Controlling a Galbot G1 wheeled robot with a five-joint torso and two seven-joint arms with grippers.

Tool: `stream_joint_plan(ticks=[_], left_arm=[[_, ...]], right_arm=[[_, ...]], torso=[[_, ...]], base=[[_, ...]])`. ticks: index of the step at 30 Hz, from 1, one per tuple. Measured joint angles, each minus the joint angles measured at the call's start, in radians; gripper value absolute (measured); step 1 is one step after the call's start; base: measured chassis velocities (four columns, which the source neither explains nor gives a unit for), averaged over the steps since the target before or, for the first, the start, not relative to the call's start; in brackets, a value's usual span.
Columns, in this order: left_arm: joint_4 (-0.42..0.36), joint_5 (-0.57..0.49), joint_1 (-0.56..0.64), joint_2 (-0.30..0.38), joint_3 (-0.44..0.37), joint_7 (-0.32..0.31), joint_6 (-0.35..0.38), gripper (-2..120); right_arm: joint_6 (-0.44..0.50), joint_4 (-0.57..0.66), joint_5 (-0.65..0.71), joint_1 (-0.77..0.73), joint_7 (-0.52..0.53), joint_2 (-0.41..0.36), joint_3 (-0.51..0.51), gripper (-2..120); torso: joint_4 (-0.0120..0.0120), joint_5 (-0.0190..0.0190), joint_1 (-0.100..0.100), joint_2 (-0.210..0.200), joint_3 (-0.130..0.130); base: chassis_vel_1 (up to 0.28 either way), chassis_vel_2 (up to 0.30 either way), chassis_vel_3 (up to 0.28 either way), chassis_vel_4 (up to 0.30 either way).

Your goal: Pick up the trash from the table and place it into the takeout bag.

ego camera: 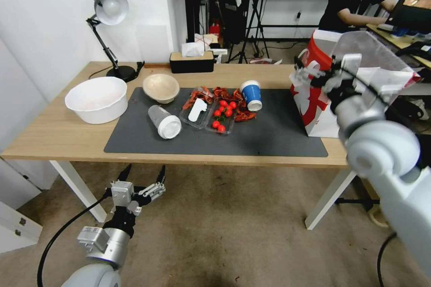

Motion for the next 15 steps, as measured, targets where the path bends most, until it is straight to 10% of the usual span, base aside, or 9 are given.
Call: stream_joint_plan(ticks=[15], left_arm=[[0.001,-0.004,0.004,0.004,0.003,0.000,-0.005,100]], right_arm=[[0.393,0.021,-0.208,-0.433,-0.121,0.182,0.103,100]], torso=[[0.0001,0.0000,0.000,0.000,0.000]], base=[[0.000,0.000,0.000,0.000]])
